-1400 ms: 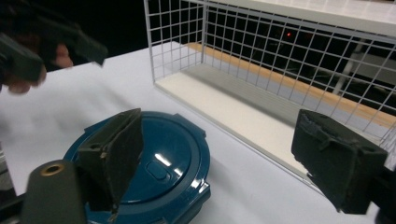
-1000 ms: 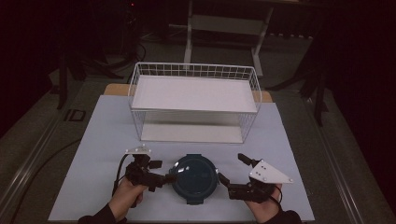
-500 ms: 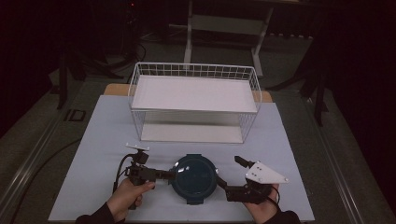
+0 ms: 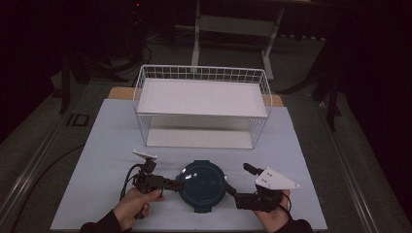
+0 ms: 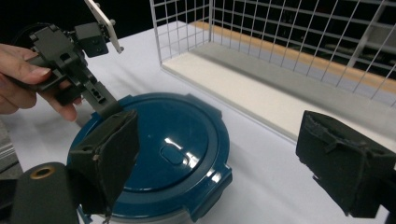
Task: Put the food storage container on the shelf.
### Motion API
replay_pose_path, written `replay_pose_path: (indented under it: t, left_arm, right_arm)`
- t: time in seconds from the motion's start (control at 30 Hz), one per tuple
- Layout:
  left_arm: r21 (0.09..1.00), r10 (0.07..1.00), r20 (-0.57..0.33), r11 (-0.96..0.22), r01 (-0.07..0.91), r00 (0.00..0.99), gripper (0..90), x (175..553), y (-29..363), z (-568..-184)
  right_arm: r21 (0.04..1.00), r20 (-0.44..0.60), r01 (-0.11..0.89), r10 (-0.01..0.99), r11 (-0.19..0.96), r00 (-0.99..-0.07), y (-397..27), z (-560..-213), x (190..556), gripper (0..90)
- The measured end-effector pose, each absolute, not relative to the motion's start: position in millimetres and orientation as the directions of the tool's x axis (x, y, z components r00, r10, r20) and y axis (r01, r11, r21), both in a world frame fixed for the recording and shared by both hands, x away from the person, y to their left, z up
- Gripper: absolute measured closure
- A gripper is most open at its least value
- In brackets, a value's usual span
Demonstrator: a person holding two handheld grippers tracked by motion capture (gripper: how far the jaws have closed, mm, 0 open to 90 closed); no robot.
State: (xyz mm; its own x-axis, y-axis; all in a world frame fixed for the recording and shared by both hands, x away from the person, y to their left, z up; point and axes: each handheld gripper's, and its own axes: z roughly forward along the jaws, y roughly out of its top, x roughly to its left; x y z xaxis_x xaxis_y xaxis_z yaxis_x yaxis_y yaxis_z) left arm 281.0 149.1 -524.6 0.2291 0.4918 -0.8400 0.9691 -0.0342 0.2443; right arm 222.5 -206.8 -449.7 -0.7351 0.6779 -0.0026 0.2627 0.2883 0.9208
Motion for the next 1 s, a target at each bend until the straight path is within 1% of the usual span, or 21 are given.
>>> replay_pose_path:
  t: [0.07,0.1,0.13,0.17,0.23,0.27,0.3,0.33,0.37,0.4,0.47,0.5,0.53,0.57,0.6,0.7,0.8,0.83,0.87,0.97,1.0]
  left_arm:
    - [0.254,0.485,-0.841,-0.036,0.967,0.239,51.2,281,149,-525]
    - [0.258,0.485,-0.840,-0.035,0.966,0.242,51.3,281,149,-525]
    - [0.263,0.486,-0.838,-0.036,0.964,0.247,51.3,280,149,-525]
    - [0.269,0.486,-0.837,-0.035,0.962,0.252,51.5,280,149,-525]
    - [0.288,0.484,-0.832,-0.043,0.957,0.272,53.4,278,148,-522]
    - [0.297,0.482,-0.830,-0.044,0.954,0.281,53.4,276,148,-521]
    - [0.311,0.486,-0.822,-0.053,0.949,0.296,54.4,275,148,-519]
    - [0.322,0.490,-0.815,-0.059,0.945,0.309,54.4,273,147,-518]
    - [0.328,0.493,-0.812,-0.059,0.943,0.313,55.0,271,147,-517]
    - [0.339,0.495,-0.805,-0.069,0.938,0.328,55.0,270,147,-515]
    - [0.355,0.495,-0.799,-0.073,0.932,0.343,55.8,266,147,-514]
    - [0.355,0.495,-0.799,-0.073,0.932,0.343,55.8,266,147,-514]
    - [0.363,0.494,-0.795,-0.076,0.929,0.351,55.8,265,148,-514]
    - [0.371,0.494,-0.792,-0.077,0.925,0.359,56.2,262,148,-514]
    - [0.371,0.494,-0.792,-0.077,0.925,0.359,56.2,262,148,-514]
    - [0.395,0.491,-0.782,-0.086,0.914,0.384,56.5,260,148,-513]
    - [0.405,0.492,-0.776,-0.092,0.910,0.396,56.6,259,148,-512]
    - [0.408,0.491,-0.776,-0.088,0.909,0.396,56.7,258,148,-512]
    - [0.415,0.491,-0.773,-0.089,0.905,0.402,56.8,257,148,-512]
    - [0.415,0.492,-0.772,-0.087,0.906,0.402,56.8,257,148,-513]
    - [0.423,0.490,-0.770,-0.087,0.902,0.408,56.8,256,148,-513]
  right_arm:
    - [0.918,0.005,0.272,0.677,0.289,-0.736,-207,-450,223,14.0]
    - [0.908,0.038,0.309,0.679,0.282,-0.733,-208,-452,226,15.0]
    - [0.908,0.038,0.309,0.679,0.282,-0.733,-208,-452,226,15.0]
    - [0.900,0.068,0.338,0.678,0.274,-0.732,-208,-454,228,16.1]
    - [0.865,0.171,0.437,0.673,0.247,-0.720,-210,-459,237,17.6]
    - [0.865,0.171,0.437,0.673,0.247,-0.720,-210,-459,237,17.6]
    - [0.830,0.255,0.514,0.669,0.219,-0.698,-212,-464,243,17.8]
    - [0.830,0.255,0.514,0.669,0.219,-0.698,-212,-464,243,17.8]
    - [0.781,0.344,0.593,0.660,0.193,-0.668,-214,-471,250,19.1]
    - [0.781,0.344,0.593,0.660,0.193,-0.668,-214,-471,250,19.1]
    - [0.709,0.449,0.686,0.647,0.163,-0.617,-218,-481,256,23.7]
    - [0.690,0.472,0.706,0.638,0.162,-0.608,-219,-483,258,26.9]
    - [0.690,0.472,0.706,0.638,0.162,-0.608,-219,-483,258,26.9]
    - [0.656,0.515,0.738,0.619,0.161,-0.593,-220,-487,259,29.0]
    - [0.639,0.535,0.752,0.608,0.163,-0.587,-219,-489,260,32.3]
    - [0.600,0.583,0.782,0.578,0.168,-0.572,-219,-493,261,37.4]
    - [0.581,0.605,0.796,0.566,0.168,-0.561,-220,-495,262,40.8]
    - [0.573,0.614,0.801,0.557,0.172,-0.559,-220,-496,263,43.3]
    - [0.566,0.620,0.804,0.550,0.181,-0.560,-220,-497,264,48.5]
    - [0.558,0.633,0.810,0.539,0.181,-0.556,-221,-498,264,49.9]
    - [0.538,0.660,0.823,0.518,0.179,-0.544,-222,-500,265,54.1]
